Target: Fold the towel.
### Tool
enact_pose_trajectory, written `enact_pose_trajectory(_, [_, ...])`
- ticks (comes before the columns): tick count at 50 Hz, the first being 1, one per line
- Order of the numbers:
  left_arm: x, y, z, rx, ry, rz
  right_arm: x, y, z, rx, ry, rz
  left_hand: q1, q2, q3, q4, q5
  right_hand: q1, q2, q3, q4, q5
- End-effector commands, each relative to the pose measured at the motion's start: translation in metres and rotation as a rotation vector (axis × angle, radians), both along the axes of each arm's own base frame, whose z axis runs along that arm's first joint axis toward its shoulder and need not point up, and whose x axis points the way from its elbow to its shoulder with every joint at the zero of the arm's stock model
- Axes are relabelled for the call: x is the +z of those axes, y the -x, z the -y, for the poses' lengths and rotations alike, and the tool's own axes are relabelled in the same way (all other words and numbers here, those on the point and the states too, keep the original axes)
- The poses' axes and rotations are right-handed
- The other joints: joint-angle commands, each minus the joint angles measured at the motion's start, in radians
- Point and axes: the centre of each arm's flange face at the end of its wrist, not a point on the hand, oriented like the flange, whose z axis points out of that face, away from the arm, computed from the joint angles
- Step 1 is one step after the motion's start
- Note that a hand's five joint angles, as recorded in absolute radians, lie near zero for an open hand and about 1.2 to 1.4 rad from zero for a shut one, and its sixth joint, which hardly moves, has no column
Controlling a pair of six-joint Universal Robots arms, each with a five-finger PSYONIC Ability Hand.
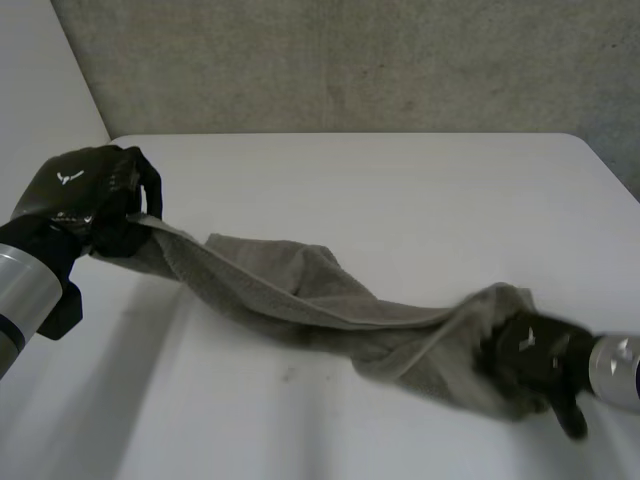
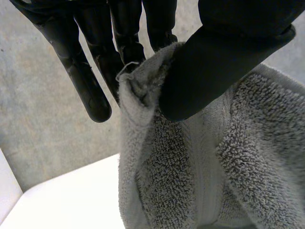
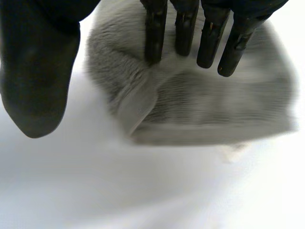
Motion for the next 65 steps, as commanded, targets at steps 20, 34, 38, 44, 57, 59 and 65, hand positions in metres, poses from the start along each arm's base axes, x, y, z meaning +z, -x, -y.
enact_pose_trajectory(20, [0.066,0.007,0.008,-0.022,0.200,-0.054,0.056,-0.023,0.078,-0.285,0.005,0.568,0.202,0.176,0.177,0.176,0.189,-0.157,-0.108,-0.075,-0.086,-0.062])
enact_pose_trajectory(34, [0.090,0.011,0.001,-0.042,0.250,-0.070,0.023,-0.058,0.118,-0.319,-0.190,0.630,0.202,0.176,0.177,0.176,0.189,-0.157,-0.108,-0.075,-0.086,-0.062])
enact_pose_trajectory(38, [0.092,0.011,0.001,-0.042,0.253,-0.070,0.008,-0.077,0.118,-0.284,-0.268,0.608,0.202,0.176,0.177,0.176,0.189,-0.157,-0.108,-0.075,-0.086,-0.062])
enact_pose_trajectory(44, [0.094,0.011,0.001,-0.042,0.259,-0.072,-0.005,-0.096,0.116,-0.226,-0.316,0.614,0.202,0.176,0.177,0.176,0.189,-0.157,-0.108,-0.075,-0.086,-0.062])
enact_pose_trajectory(57, [0.098,0.011,0.008,-0.035,0.274,-0.075,-0.032,-0.141,0.111,-0.110,-0.336,0.611,0.204,0.179,0.180,0.179,0.191,0.393,0.442,0.476,0.464,0.489])
enact_pose_trajectory(59, [0.100,0.009,0.011,-0.026,0.280,-0.075,-0.027,-0.142,0.117,-0.106,-0.306,0.623,0.204,0.179,0.180,0.179,0.191,0.667,0.715,0.749,0.737,0.762])
enact_pose_trajectory(65, [0.093,0.020,0.052,-0.022,0.286,-0.069,0.034,-0.145,0.147,-0.088,-0.013,0.694,0.204,0.179,0.180,0.179,0.191,1.065,1.113,1.147,1.135,1.160])
